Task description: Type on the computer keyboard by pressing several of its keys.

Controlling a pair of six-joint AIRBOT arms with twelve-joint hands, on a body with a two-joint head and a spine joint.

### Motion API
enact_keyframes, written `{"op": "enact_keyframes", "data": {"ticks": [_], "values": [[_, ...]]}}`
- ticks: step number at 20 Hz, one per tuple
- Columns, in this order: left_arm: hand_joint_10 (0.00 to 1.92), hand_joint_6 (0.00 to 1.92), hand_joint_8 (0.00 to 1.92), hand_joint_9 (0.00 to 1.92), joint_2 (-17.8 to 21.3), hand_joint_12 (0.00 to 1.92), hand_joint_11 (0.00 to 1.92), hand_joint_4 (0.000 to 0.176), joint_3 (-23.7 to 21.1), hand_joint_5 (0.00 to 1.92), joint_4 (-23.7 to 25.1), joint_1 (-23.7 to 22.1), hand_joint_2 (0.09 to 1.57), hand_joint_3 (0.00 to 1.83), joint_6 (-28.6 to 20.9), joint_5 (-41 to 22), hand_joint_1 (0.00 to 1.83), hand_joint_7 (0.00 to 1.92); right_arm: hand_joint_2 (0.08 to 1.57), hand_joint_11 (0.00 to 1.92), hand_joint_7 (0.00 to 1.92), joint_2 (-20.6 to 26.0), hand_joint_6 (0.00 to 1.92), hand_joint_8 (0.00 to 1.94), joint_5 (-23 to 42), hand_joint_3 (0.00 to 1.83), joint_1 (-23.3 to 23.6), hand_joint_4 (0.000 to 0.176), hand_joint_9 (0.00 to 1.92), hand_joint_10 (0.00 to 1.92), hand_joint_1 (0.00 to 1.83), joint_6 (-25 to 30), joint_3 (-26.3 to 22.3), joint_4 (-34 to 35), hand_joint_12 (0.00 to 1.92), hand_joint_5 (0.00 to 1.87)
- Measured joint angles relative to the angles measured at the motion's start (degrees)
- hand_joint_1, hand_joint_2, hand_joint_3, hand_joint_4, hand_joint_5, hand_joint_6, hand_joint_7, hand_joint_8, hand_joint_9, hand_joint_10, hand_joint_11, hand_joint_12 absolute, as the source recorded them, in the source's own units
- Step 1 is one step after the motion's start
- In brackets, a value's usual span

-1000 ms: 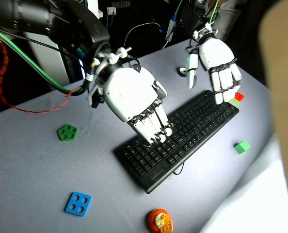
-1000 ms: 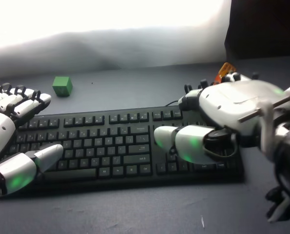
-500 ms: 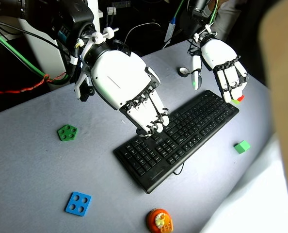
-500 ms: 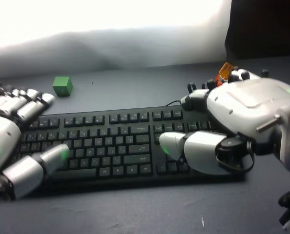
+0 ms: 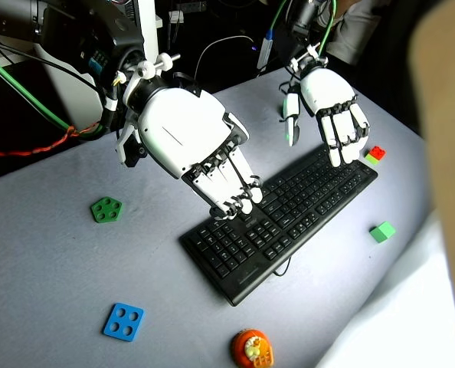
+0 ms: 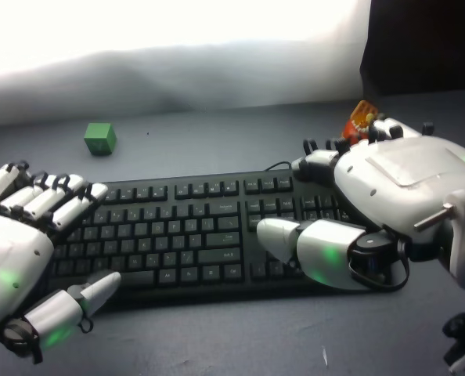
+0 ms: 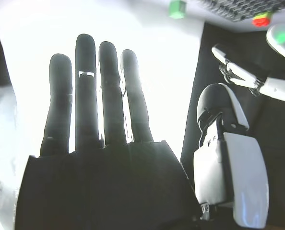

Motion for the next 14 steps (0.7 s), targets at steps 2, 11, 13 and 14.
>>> {"op": "enact_keyframes", "data": {"ticks": [2, 11, 13, 14], "values": [[0.01, 0.01, 0.01, 0.39, -1.2, 1.23, 0.00, 0.041, 1.1, 0.32, 0.4, 0.5, 1.31, 0.00, 0.0, 0.0, 0.15, 0.34, 1.18, 0.00, 0.50, 0.0, 0.10, 0.00, 0.3, 0.00, -0.5, 0.000, 0.37, 0.64, 0.05, 0.6, 0.0, -1.0, 1.61, 0.39], [0.01, 0.01, 0.01, 0.40, -4.8, 1.27, 0.00, 0.041, 4.6, 0.32, 1.7, 0.6, 1.32, 0.00, 0.0, -0.2, 0.11, 0.34, 1.18, 0.00, 0.51, -1.9, 0.11, 0.00, 0.7, 0.00, -2.7, 0.000, 0.37, 0.63, 0.06, 2.3, 0.0, -0.7, 1.60, 0.40], [0.01, 0.01, 0.00, 0.39, -5.4, 1.25, 0.00, 0.037, 5.3, 0.32, 1.7, 0.6, 1.32, 0.00, 0.0, -0.2, 0.09, 0.34, 1.18, 0.00, 0.50, -2.4, 0.10, 0.00, 1.1, 0.00, -3.1, 0.000, 0.38, 0.63, 0.05, 2.3, 0.0, -0.9, 1.60, 0.40], [0.01, 0.01, 0.00, 0.39, -5.8, 1.25, 0.00, 0.039, 5.7, 0.33, 1.6, 0.7, 1.32, 0.00, 0.0, -0.2, 0.08, 0.34, 1.17, 0.00, 0.51, -2.5, 0.11, 0.01, 1.6, 0.00, -3.1, 0.000, 0.39, 0.63, 0.06, 2.3, 0.1, -1.1, 1.61, 0.40]]}}
